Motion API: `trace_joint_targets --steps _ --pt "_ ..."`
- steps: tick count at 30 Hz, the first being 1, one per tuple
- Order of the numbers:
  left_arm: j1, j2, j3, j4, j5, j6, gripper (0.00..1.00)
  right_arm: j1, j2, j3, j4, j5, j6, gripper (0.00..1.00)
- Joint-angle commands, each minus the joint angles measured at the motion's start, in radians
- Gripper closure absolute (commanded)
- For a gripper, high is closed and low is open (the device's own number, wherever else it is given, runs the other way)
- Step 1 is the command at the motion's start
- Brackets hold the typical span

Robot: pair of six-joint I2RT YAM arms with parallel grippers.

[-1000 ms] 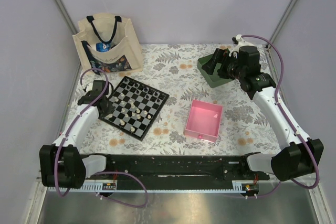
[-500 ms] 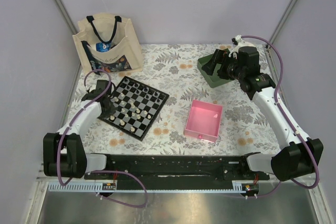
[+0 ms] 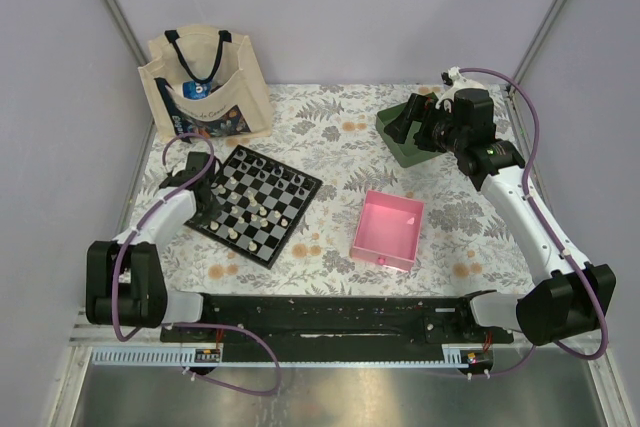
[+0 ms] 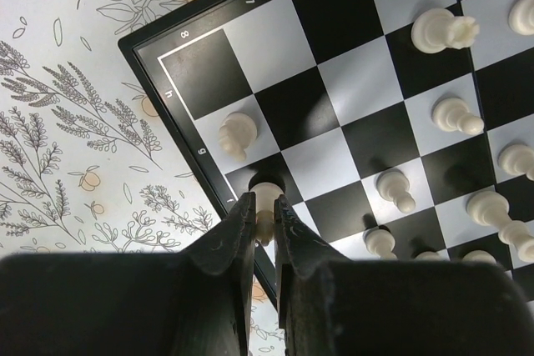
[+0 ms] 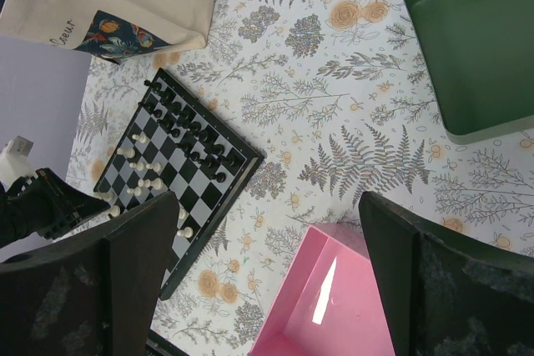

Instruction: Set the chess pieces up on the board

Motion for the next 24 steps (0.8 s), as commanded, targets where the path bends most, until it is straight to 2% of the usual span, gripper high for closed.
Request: trace_joint_targets --steps 1,9,12,15,18,21,24 --pt "0.004 0.015 -0.001 0.047 -0.04 -0.015 1.0 0.005 -0.006 0.005 0.037 0.002 -0.006 0.01" --pt "0.004 0.031 -0.009 0.05 -0.038 -0.017 0.99 0.005 -0.011 0.005 0.037 0.004 -0.006 0.01" --pt "0.004 0.028 -0.012 0.048 -0.037 -0.018 0.86 0.005 -0.012 0.004 0.035 0.002 -0.007 0.01" --pt "0.004 0.024 -0.011 0.048 -0.043 -0.018 0.8 0.006 -0.012 0.002 0.037 0.001 -0.007 0.01" --pt "0.006 0.019 -0.006 0.047 -0.044 -0.017 0.69 0.005 -0.014 0.002 0.035 0.002 -0.007 0.01" --pt "0.004 0.01 -0.003 0.044 -0.044 -0.017 0.63 0.005 -0.015 0.002 0.035 0.002 -0.007 0.01" --pt "0.006 -0.007 0.005 0.045 -0.038 -0.012 0.62 0.005 -0.015 0.001 0.037 0.004 -0.007 0.01"
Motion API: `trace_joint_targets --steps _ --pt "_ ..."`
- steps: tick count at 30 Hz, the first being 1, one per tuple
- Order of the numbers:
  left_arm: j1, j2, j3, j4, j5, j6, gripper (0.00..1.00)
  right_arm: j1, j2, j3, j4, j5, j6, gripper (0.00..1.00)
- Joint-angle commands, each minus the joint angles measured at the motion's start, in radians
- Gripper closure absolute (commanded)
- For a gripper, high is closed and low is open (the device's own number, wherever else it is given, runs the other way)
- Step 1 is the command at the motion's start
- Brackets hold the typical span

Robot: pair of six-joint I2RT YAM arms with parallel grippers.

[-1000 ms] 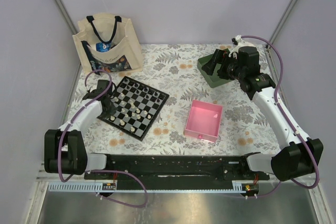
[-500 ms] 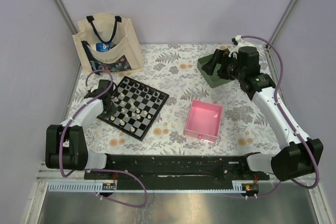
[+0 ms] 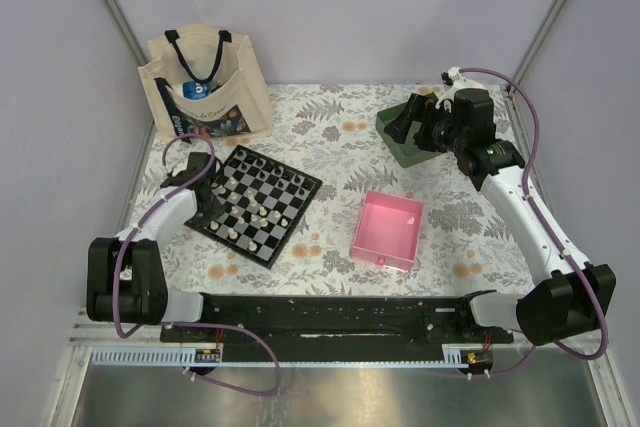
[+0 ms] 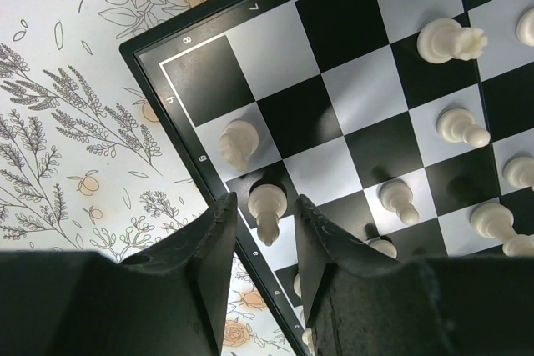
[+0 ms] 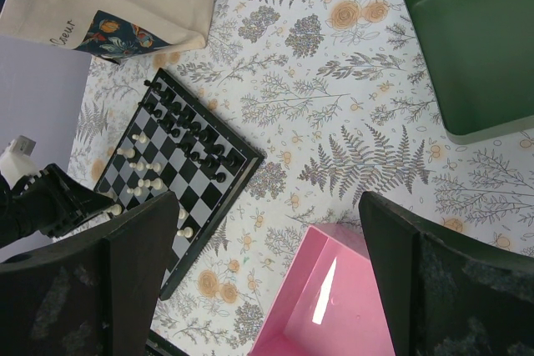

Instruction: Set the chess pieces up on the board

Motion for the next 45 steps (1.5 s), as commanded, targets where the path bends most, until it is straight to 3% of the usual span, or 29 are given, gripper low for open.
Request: trace_joint_targets --steps 1,5,15,27,40,45 --pt "0.004 -0.04 0.011 0.024 -0.018 0.002 0.61 0.005 -0.015 0.002 0.035 0.002 -0.008 0.01" --pt "0.004 -0.087 0.017 0.024 0.01 0.013 0.59 0.006 -0.014 0.004 0.035 0.004 -0.007 0.01" --pt "-0.007 -0.204 0.071 0.039 0.11 0.088 0.41 0.006 -0.006 0.007 0.045 -0.001 0.001 0.01" --pt "-0.168 0.052 0.26 0.037 0.146 0.189 0.35 0.003 -0.004 0.002 0.052 -0.002 0.004 0.01" --pt "-0.209 0.184 0.321 0.04 0.165 0.187 0.35 0.003 -0.006 0.002 0.045 0.01 -0.008 0.01" --pt "-0.211 0.215 0.326 0.048 0.162 0.191 0.39 0.003 -0.004 -0.002 0.046 0.011 -0.008 0.01"
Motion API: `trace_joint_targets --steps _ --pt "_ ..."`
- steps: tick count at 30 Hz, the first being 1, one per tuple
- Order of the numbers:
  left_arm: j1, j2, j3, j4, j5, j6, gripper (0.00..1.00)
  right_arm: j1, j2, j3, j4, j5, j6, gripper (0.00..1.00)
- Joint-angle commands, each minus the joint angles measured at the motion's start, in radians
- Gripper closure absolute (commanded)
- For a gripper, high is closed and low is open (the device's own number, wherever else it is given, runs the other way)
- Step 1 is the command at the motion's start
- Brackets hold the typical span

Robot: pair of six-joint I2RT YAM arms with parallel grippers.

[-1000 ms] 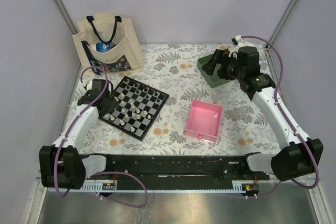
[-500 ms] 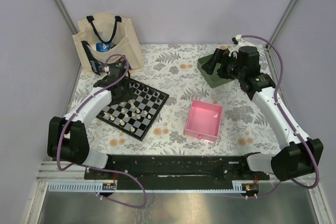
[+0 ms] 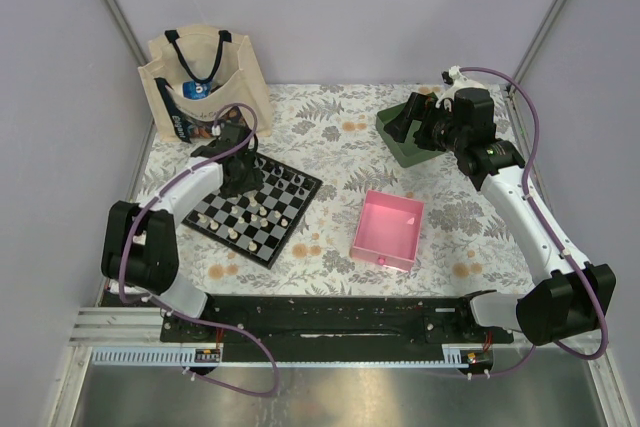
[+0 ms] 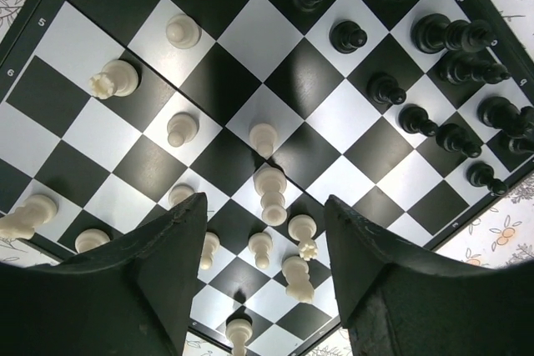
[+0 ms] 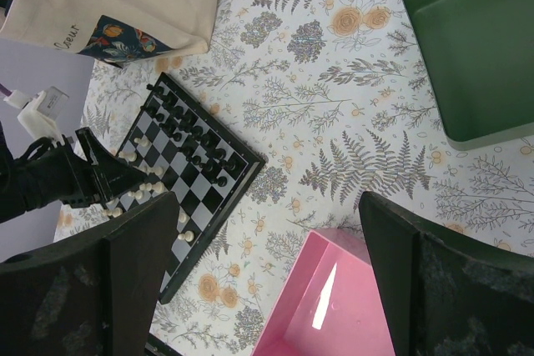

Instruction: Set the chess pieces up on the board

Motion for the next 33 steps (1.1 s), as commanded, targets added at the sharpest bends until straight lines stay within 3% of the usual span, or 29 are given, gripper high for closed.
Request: trace_joint_targets --steps 1,25,33 --pt "-0.003 0.026 0.039 0.033 0.013 0.012 0.42 0.003 -0.006 0.0 0.031 0.01 -0.008 0.01" --pt "-0.005 0.084 0.04 0.049 0.016 -0.005 0.62 0.003 -0.002 0.001 0.028 0.017 -0.014 0.01" --pt "-0.008 0.078 0.031 0.042 0.024 -0.005 0.62 0.003 0.003 0.001 0.028 0.017 -0.016 0.01"
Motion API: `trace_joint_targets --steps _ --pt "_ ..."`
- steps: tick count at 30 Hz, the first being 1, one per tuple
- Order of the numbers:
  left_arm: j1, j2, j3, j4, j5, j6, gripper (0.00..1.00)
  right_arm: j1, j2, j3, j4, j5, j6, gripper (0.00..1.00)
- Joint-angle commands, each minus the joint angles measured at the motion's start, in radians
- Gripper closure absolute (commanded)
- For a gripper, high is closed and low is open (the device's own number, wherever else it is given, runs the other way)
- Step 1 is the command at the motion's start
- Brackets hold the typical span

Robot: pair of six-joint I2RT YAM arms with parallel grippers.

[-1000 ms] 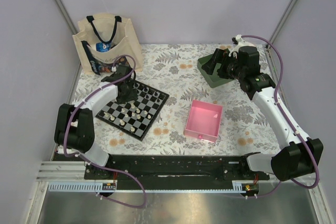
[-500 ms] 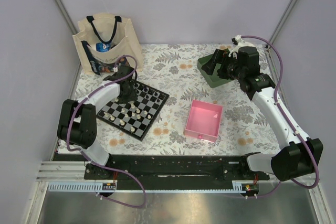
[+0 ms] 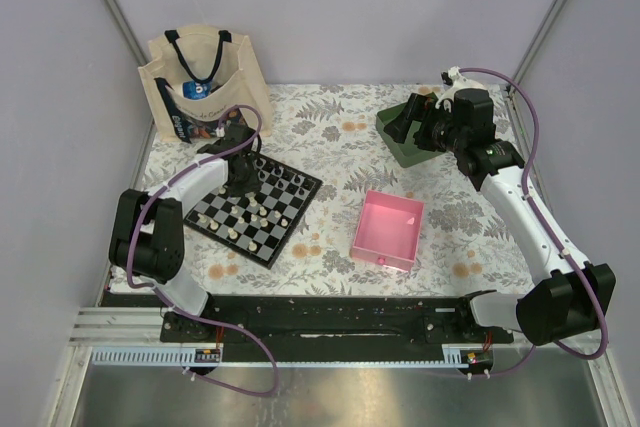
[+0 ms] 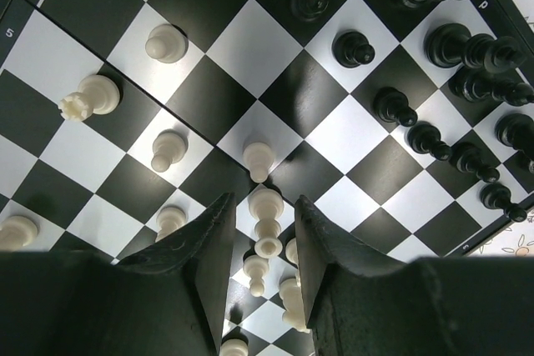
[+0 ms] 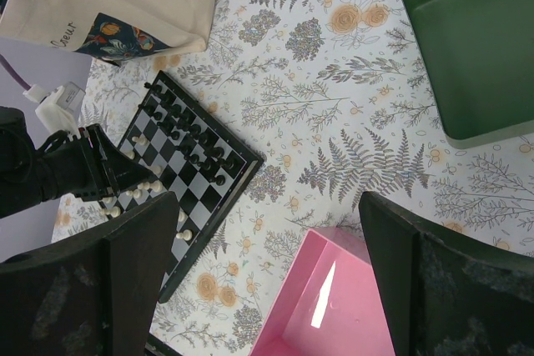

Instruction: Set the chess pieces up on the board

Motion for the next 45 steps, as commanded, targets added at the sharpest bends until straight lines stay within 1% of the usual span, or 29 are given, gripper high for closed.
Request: trace_joint_targets --steps 1,32,45 --pt "-0.007 -0.011 0.01 0.018 0.015 -0.004 0.62 0.003 0.002 0.008 0.027 0.015 -0.014 0.01" --pt "-0.023 -0.01 -0.001 -0.014 -0.022 0.001 0.64 0.005 0.004 0.008 0.03 0.01 -0.01 0.01" --pt "-0.03 -0.002 -0.007 -0.009 -0.022 0.001 0.69 0.005 0.01 0.012 0.033 0.004 -0.005 0.01"
